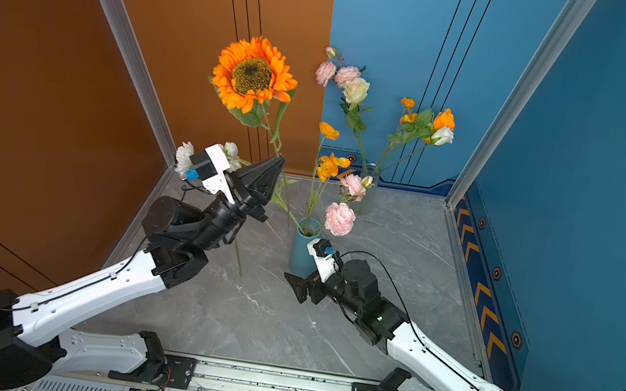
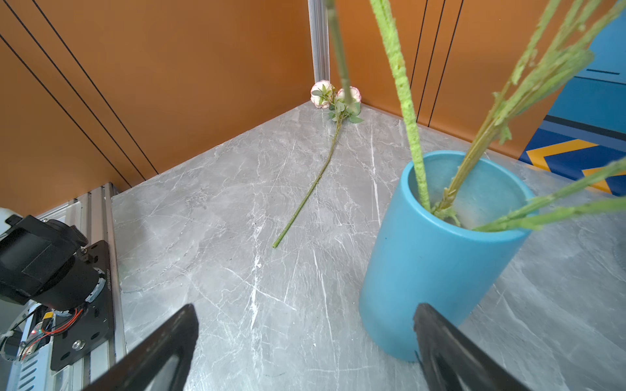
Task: Arrange the flowers into the vase
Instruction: 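Lower the sunflower stem into the teal cylinder with the left gripper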
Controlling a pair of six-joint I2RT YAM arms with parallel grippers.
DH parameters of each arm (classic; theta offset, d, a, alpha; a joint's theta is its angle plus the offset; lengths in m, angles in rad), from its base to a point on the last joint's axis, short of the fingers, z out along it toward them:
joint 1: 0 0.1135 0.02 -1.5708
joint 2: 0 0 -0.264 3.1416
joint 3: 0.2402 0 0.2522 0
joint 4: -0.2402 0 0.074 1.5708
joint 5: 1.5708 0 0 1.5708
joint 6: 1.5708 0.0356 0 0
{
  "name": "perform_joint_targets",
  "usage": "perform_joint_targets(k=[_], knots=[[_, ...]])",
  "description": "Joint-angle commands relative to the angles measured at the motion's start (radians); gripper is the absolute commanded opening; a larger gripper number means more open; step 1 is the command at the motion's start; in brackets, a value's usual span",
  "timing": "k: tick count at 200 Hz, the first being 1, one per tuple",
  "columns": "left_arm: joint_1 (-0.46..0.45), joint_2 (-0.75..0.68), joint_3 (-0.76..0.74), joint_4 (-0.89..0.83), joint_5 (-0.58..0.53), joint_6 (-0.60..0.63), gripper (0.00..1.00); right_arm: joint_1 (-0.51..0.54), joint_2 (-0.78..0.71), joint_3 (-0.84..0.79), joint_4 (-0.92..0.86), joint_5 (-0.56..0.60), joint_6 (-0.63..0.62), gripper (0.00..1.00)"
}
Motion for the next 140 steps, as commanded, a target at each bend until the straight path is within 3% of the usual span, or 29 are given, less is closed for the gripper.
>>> perform_joint_targets(k=[1, 71, 140], knots=[[-0.015, 0.049, 0.040, 0.124, 0.016, 0.029, 0.00, -0.018, -0.031, 0.007, -0.030, 0.008, -0.016, 1.00], [0.020, 0.216, 0.025, 0.300, -0.008, -0.022, 0.00, -0.130, -0.082, -0.023, -0.053, -0.063, -0.008, 1.00], [0.040, 0.302, -0.077, 0.321, -0.014, -0.043, 0.00, -0.149, -0.075, -0.039, -0.026, -0.092, 0.008, 1.00]])
